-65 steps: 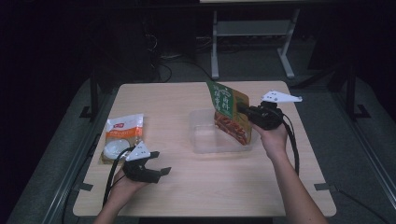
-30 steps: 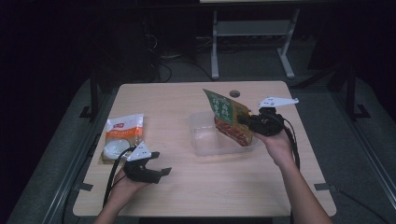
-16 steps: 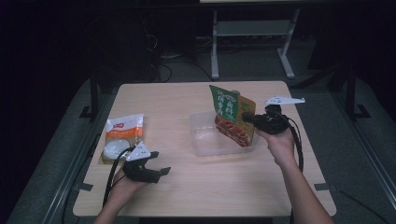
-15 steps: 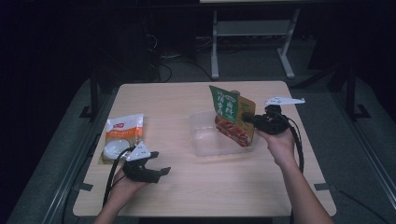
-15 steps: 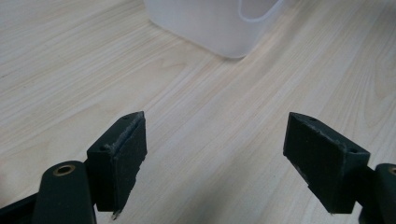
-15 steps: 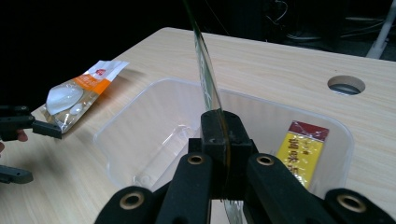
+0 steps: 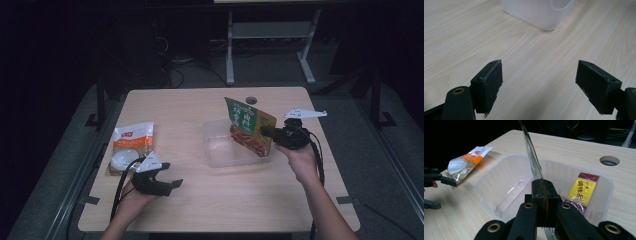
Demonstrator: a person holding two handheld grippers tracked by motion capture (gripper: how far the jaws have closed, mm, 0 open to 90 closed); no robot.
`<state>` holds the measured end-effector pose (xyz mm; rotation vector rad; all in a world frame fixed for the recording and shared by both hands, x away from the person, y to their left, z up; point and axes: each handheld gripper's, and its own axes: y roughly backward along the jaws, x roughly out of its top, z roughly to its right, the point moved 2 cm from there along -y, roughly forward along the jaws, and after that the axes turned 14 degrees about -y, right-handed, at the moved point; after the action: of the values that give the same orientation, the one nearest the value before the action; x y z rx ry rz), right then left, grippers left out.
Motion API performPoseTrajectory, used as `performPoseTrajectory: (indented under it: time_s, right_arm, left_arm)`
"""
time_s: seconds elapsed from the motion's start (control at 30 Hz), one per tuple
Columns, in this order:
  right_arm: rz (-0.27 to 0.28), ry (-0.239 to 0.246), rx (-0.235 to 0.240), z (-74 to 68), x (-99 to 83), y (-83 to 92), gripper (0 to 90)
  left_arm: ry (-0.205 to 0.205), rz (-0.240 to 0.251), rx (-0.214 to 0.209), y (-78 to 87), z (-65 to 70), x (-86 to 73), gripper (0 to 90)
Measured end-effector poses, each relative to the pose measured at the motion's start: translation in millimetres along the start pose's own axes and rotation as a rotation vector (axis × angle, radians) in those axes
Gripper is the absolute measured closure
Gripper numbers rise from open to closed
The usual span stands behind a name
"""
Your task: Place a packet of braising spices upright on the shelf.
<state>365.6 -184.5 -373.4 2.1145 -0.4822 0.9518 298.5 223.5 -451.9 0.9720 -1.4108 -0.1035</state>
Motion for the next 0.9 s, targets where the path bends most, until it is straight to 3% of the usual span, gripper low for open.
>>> performPoseTrajectory:
  time_s: [0.13, 0.3, 0.53, 0.9]
  right_arm:
    - [-0.004, 0.015, 0.004, -3.2, -2.3, 0.2, 87.8]
    - [-0.005, 0.019, -0.002, -7.9, -0.8, 1.6, 73.4]
    - [-0.025, 0.068, -0.009, -13.5, -1.6, 2.3, 51.7]
    - [-0.048, 0.113, 0.018, -11.8, -17.3, 20.0, 34.7]
  left_arm:
    - [-0.011, -0.003, -0.002, 0.5, 0.4, 0.1, 21.0]
    - [-0.008, -0.001, -0.002, 0.3, 0.6, 0.8, 21.0]
    - [-0.009, 0.002, -0.004, 0.3, 0.6, 0.7, 21.0]
    - [-0.01, 0.004, -0.009, 0.7, 0.4, 0.4, 20.8]
